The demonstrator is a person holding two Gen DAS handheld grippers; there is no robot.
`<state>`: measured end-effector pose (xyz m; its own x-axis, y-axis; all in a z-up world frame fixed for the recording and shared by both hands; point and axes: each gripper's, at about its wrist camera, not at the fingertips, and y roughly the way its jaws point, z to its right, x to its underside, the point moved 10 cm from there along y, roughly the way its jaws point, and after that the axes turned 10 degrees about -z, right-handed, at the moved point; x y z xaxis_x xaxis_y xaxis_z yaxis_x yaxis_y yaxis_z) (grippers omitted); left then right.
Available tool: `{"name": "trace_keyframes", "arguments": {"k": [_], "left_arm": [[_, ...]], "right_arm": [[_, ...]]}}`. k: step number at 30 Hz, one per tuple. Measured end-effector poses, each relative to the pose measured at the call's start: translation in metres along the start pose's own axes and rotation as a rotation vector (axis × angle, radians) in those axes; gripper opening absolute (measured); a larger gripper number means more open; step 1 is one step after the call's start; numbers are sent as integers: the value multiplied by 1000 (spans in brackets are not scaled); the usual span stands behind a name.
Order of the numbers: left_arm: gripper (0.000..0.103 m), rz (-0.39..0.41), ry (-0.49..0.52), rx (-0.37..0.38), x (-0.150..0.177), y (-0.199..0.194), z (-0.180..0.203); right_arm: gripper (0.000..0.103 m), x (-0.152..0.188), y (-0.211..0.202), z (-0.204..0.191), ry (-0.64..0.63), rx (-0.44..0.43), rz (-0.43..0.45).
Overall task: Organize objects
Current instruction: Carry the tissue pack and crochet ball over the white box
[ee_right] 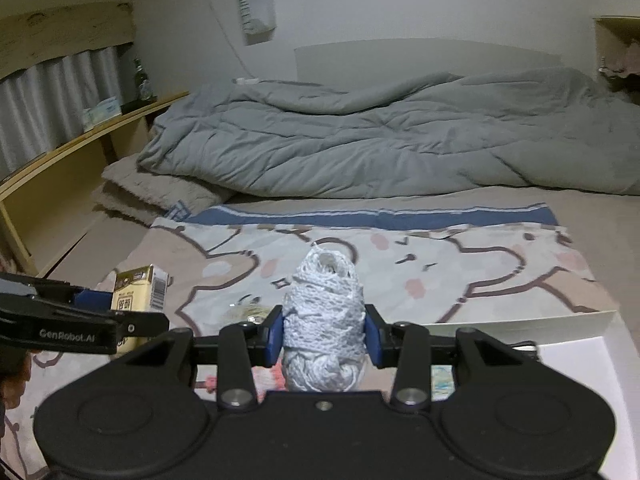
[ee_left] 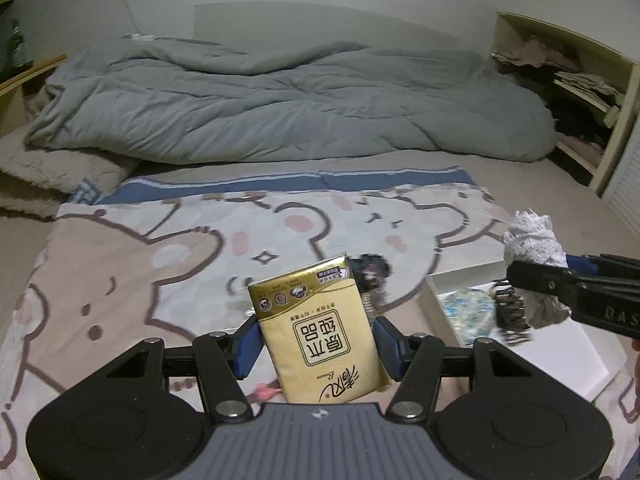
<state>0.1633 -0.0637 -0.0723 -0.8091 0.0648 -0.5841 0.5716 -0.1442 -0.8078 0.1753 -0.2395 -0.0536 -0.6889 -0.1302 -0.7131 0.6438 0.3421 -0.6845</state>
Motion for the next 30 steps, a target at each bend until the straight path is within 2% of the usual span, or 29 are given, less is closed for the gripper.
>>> {"name": "trace_keyframes", "arguments": {"k": [6, 19, 22, 26, 30], "left_arm": [[60, 5, 45, 45, -7, 6, 43], [60, 13, 170, 91, -26, 28, 130], [60, 4, 192, 121, -29, 38, 150], [60, 18, 218, 204, -33, 48, 179], [60, 6, 246, 243, -36, 62, 205]], "right_arm": [[41, 2, -12, 37, 29, 40, 11], [41, 18, -27, 120, 89, 155, 8], [41, 21, -28, 139, 110, 179, 6], [41, 24, -28, 164, 134, 217, 8], [41, 28, -28, 191, 157, 261, 5]]}}
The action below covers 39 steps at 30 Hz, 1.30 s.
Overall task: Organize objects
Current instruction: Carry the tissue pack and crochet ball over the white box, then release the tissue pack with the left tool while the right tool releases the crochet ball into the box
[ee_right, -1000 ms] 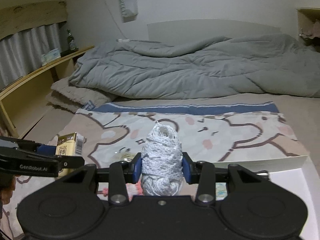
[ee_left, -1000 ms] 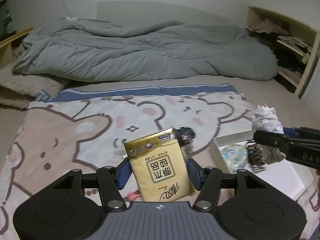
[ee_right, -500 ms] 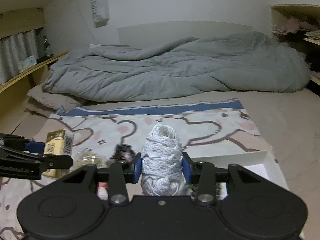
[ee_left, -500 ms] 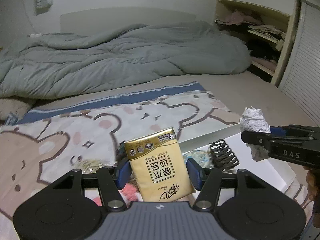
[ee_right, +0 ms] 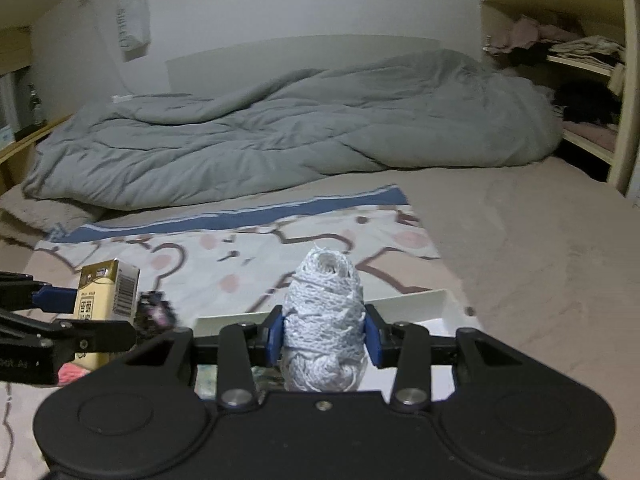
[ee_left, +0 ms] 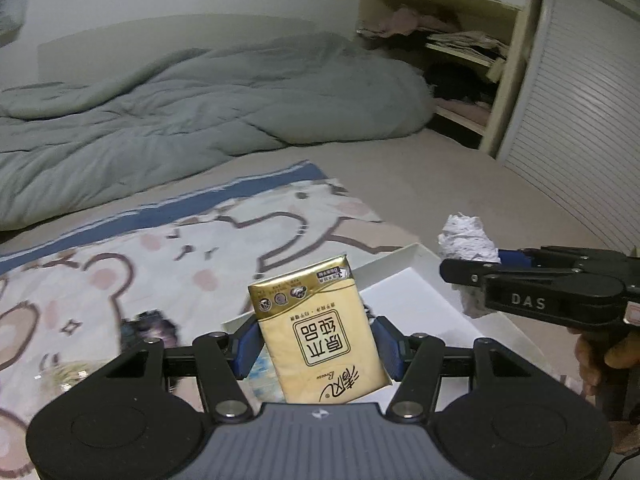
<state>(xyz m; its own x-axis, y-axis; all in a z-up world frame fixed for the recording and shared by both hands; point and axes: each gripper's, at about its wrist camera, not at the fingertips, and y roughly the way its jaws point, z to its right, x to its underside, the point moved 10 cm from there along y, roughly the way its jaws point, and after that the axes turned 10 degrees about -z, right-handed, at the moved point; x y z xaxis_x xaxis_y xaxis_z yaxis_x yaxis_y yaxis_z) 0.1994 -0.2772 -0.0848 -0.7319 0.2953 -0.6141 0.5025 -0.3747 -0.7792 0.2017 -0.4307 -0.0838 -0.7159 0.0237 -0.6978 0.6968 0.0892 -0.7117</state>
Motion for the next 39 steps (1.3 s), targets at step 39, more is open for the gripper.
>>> {"name": "trace_keyframes", "arguments": {"k": [39], "left_arm": [[85, -69, -199, 277, -29, 164, 42]], "right_arm": [[49, 26, 71, 91, 60, 165, -60]]}}
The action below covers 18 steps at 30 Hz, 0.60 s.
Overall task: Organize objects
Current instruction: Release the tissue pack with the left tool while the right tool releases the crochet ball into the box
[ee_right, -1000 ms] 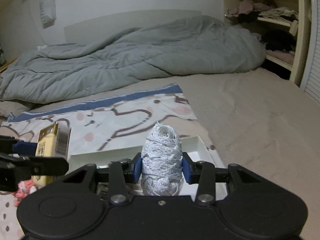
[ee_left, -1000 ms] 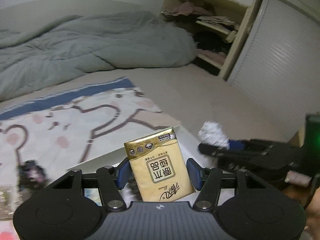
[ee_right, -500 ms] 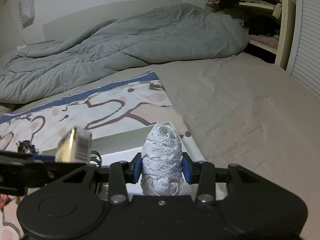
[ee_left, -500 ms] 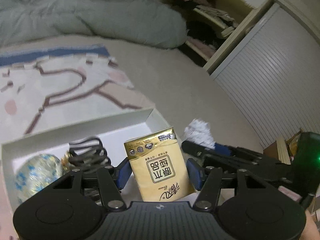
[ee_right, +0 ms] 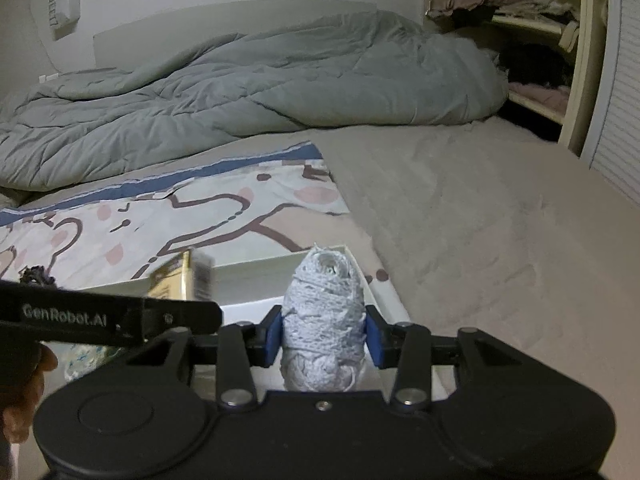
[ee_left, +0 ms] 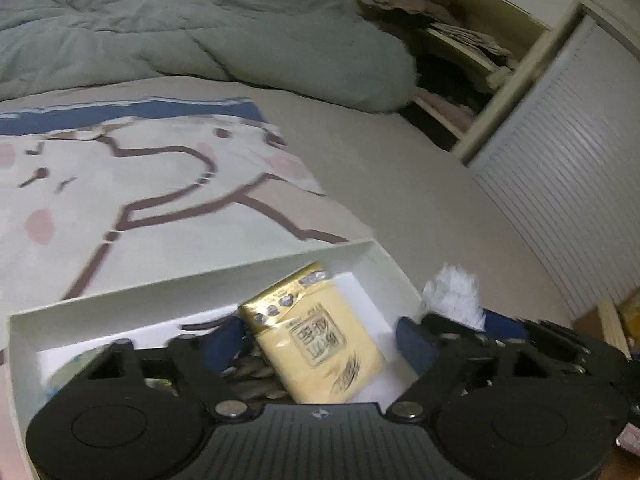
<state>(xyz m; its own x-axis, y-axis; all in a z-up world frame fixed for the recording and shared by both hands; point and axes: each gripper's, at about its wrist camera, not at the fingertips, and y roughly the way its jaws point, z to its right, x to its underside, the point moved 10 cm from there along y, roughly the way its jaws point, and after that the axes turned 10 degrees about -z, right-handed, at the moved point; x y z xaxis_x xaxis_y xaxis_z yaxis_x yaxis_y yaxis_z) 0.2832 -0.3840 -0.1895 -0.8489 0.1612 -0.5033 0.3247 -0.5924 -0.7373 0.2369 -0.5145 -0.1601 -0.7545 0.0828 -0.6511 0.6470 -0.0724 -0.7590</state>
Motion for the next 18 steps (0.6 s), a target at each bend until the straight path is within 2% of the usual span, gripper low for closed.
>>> {"name": "trace_keyframes", "arguments": {"k": [1, 6, 13, 18], "left_arm": [[85, 2, -4, 5, -1, -1, -2], [85, 2, -4, -7, -4, -8, -6], [85, -22, 32, -39, 3, -11, 0], [85, -34, 62, -61, 7, -17, 3]], "right_arm": [[56, 0, 1, 0, 0, 12, -5], [58, 5, 3, 3, 3, 21, -40], [50, 11, 1, 2, 18, -12, -79], [44, 10, -4, 6, 46, -1, -59]]}}
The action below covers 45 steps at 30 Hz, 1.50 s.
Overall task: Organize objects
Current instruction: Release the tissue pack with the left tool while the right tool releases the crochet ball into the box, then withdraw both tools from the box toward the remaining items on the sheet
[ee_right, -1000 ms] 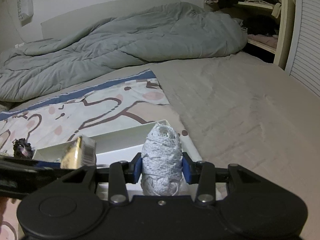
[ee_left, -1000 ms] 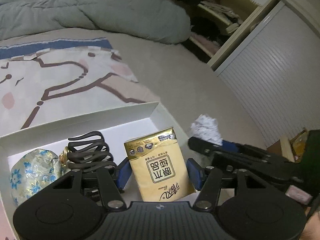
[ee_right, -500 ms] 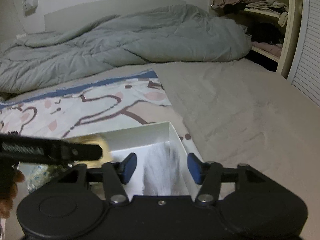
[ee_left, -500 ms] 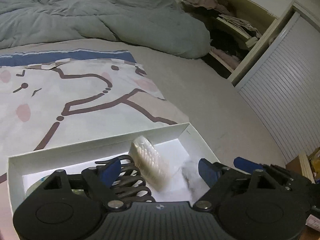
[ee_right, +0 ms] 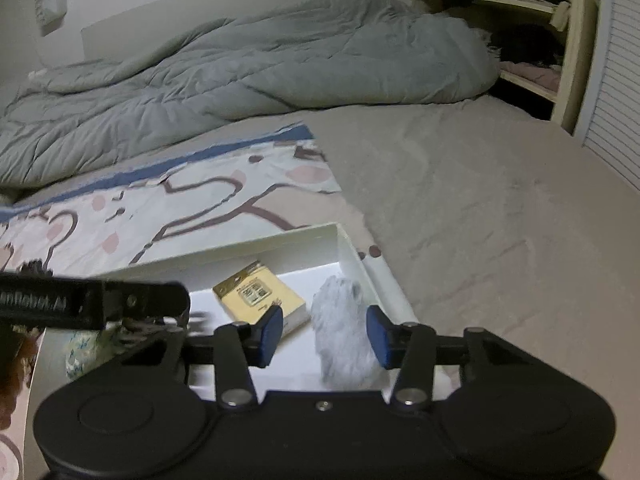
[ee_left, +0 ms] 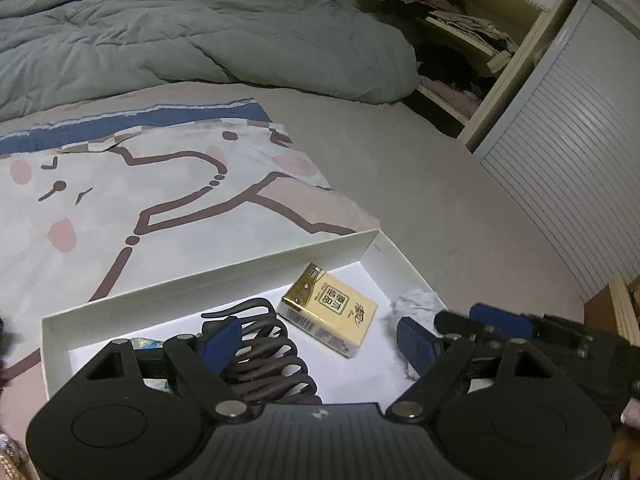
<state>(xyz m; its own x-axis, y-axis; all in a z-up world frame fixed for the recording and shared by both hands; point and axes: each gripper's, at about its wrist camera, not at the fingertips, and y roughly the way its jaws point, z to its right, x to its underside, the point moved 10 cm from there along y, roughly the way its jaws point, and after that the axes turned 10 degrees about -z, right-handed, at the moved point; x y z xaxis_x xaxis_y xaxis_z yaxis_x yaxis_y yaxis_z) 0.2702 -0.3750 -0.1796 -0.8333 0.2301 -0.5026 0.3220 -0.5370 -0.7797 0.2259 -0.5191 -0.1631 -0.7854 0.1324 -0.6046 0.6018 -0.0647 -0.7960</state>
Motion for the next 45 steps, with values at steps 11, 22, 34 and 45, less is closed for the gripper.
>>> {"name": "trace_keyframes", "arguments": {"k": [11, 22, 34, 45], "left_arm": [[85, -24, 58, -22, 10, -7, 6], [85, -35, 80, -22, 11, -10, 5], [85, -39, 95, -23, 12, -14, 5], [85, -25, 70, -76, 15, -33, 0]], "right_arm": [[8, 27, 24, 17, 21, 75, -231], [8, 18, 47, 3, 27, 65, -178], [9, 5, 50, 12, 81, 113, -122], [34, 1, 10, 2, 57, 50, -69]]}}
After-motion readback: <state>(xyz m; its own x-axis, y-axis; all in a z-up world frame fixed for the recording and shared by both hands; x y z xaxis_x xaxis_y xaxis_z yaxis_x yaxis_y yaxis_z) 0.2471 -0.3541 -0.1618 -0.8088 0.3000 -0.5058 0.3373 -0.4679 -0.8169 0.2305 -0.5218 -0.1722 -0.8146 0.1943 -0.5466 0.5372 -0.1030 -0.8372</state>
